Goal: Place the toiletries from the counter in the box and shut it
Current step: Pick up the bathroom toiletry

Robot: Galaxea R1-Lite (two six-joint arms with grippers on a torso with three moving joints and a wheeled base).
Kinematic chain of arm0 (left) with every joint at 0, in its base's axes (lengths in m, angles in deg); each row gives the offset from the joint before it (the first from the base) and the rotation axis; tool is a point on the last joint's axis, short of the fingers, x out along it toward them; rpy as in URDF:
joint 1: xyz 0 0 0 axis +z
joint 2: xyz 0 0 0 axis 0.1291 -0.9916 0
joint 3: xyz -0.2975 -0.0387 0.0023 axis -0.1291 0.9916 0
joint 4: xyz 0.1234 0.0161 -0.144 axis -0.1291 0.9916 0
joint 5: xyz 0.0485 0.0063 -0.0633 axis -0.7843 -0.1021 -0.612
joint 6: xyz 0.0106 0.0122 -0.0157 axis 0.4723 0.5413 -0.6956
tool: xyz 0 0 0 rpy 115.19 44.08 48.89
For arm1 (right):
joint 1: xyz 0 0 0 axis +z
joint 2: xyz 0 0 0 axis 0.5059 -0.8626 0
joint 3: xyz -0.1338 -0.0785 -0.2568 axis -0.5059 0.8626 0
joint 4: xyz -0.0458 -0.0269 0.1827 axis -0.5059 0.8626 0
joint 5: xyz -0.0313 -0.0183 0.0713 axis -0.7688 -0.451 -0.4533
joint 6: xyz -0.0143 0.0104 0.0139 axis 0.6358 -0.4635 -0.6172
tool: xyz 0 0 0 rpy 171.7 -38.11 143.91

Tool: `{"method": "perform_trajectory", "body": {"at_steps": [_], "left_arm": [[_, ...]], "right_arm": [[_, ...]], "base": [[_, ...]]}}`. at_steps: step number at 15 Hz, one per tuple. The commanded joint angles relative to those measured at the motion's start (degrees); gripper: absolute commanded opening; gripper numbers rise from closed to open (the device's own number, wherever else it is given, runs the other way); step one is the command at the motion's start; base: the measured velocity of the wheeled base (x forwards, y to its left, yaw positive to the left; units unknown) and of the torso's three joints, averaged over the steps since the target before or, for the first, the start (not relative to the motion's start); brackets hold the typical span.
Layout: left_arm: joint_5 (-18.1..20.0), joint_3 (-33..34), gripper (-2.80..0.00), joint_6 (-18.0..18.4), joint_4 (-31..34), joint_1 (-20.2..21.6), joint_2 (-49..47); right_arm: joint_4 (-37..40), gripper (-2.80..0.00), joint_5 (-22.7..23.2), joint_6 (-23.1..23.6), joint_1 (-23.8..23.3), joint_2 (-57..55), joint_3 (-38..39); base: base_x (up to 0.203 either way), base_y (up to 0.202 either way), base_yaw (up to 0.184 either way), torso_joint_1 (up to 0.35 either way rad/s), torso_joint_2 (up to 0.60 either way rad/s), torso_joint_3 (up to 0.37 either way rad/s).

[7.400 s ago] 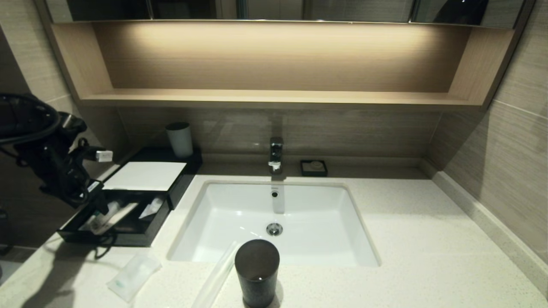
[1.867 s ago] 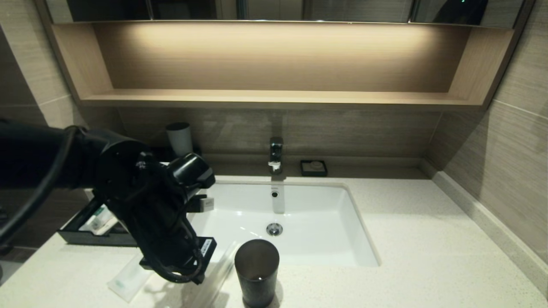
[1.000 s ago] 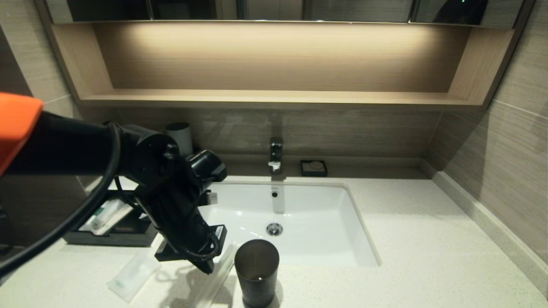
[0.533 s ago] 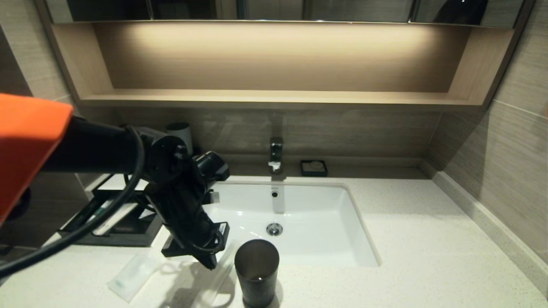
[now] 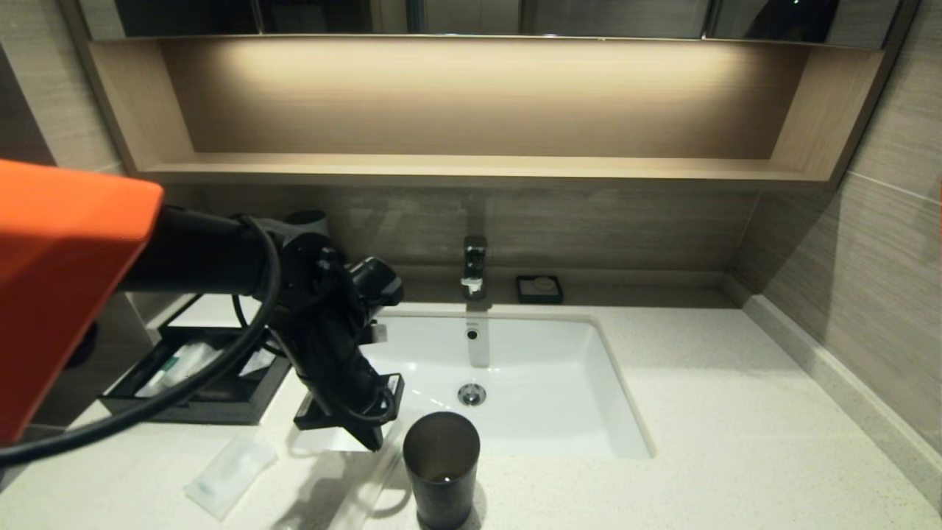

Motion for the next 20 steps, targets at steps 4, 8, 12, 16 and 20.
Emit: {"method": "perform_trajectory", "body": {"at_steps": [4,8,12,16,20], "left_arm": [[0.04,-5.24,-2.8,-0.39,0.76,0.38,-3.02],[0.04,-9.65,-2.8,-0.13,3.58,0.38,-6.04],[0.04,-10.62,-2.8,0.22,3.87,0.38,-7.57],[0.13,-11.36,-2.8,-0.4,3.86,0.29,-8.21],[0.13,-11.41,0.0,-0.39,4.57,0.2,-8.28]], "right_arm": [[-0.02,-2.8,0.01,0.02,0.04,0.0,0.09],[-0.02,-2.8,0.01,0.02,-0.03,0.0,0.09],[-0.02,-2.8,0.01,0.02,-0.01,0.0,0.09],[-0.02,-2.8,0.01,0.02,0.04,0.0,0.09],[-0.02,-2.8,0.01,0.02,0.04,0.0,0.09]], "base": [[0.0,0.0,0.0,0.0,0.0,0.0],[0.0,0.0,0.0,0.0,0.0,0.0],[0.0,0.0,0.0,0.0,0.0,0.0],[0.0,0.0,0.0,0.0,0.0,0.0],[0.0,0.0,0.0,0.0,0.0,0.0]]}}
